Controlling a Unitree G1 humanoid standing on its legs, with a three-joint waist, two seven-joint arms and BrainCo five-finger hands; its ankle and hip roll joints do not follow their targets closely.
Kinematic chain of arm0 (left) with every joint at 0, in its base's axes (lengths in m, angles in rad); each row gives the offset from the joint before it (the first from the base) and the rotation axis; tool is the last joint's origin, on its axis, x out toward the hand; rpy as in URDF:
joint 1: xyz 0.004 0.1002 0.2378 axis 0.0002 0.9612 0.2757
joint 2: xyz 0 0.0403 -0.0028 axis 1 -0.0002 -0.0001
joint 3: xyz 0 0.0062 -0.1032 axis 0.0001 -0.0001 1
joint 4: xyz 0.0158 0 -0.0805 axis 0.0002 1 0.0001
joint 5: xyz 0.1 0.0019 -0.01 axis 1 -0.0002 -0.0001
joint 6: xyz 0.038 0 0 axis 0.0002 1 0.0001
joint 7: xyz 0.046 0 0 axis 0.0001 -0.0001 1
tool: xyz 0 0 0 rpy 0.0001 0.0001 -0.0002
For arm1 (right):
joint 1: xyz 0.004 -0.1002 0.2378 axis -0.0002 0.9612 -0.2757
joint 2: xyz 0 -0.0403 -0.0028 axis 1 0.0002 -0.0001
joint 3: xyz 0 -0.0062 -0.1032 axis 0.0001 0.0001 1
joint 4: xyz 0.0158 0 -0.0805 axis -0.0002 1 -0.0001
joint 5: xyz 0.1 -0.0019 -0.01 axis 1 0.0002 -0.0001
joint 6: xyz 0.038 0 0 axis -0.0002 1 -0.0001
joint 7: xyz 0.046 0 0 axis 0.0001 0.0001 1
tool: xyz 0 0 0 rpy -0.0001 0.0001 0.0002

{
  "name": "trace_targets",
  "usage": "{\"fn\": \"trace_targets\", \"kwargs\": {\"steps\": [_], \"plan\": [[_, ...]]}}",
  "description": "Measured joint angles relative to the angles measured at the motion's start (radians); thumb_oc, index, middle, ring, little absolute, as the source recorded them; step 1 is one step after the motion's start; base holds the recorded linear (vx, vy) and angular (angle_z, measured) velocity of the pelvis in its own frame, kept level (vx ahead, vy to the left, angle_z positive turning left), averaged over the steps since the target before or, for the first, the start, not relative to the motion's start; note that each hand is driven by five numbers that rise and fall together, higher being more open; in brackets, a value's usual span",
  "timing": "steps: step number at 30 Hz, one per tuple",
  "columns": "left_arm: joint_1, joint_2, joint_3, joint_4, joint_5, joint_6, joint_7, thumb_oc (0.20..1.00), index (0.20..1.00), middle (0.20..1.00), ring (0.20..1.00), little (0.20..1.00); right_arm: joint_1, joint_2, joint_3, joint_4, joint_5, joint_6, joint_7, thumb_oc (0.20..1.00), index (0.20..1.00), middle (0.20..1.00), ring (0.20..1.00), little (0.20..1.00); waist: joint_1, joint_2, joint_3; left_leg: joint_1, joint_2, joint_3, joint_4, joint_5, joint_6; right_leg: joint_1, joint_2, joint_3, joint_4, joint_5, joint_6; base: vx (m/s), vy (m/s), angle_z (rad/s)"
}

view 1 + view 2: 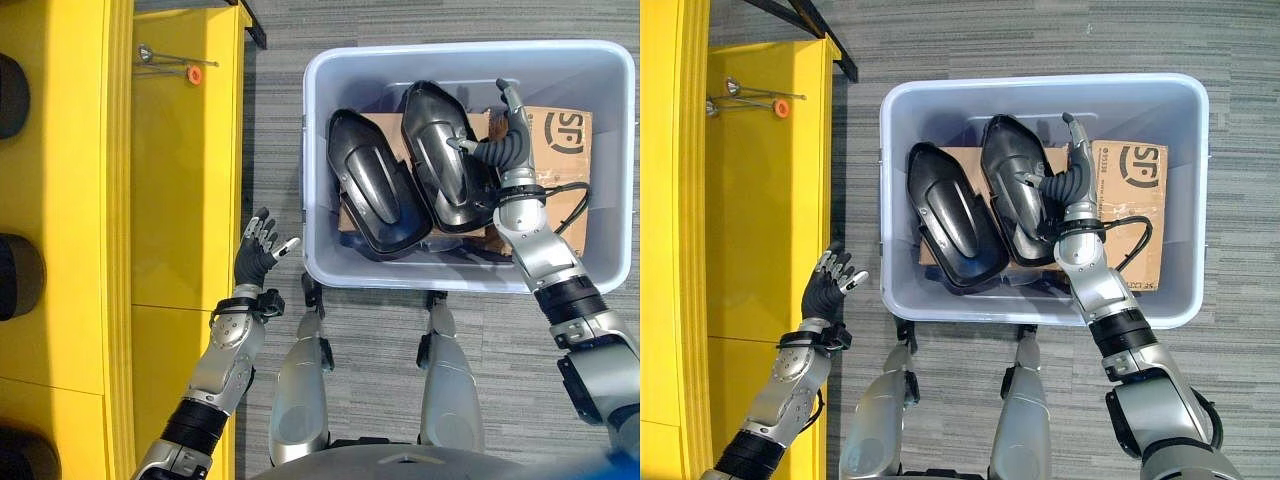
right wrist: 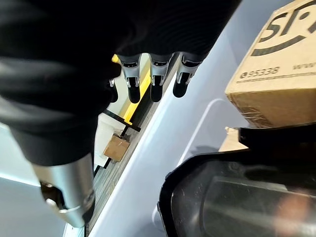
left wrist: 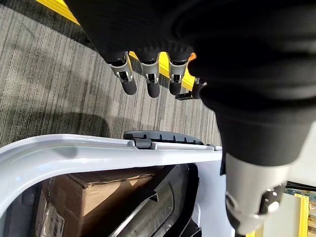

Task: Move parts from the plastic box to the shelf.

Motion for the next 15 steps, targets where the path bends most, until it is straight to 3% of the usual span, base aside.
{"fn": "trace_targets", "kwargs": {"steps": [15], "plan": [[-0.037,0.023,-0.019,-0.002,-0.005,-0.02,0.005,1.0,1.0,1.0,1.0,1.0,-0.105,-0.033,0.035,0.202,0.014,0.0,-0.009,1.0,1.0,1.0,1.0,1.0,0.008,0.021,0.036,-0.068,0.0,0.0,0.0,0.014,0.001,-0.087,-0.001,0.002,0.033,0.001,-0.001,0.0,0.002,0.0]]}}
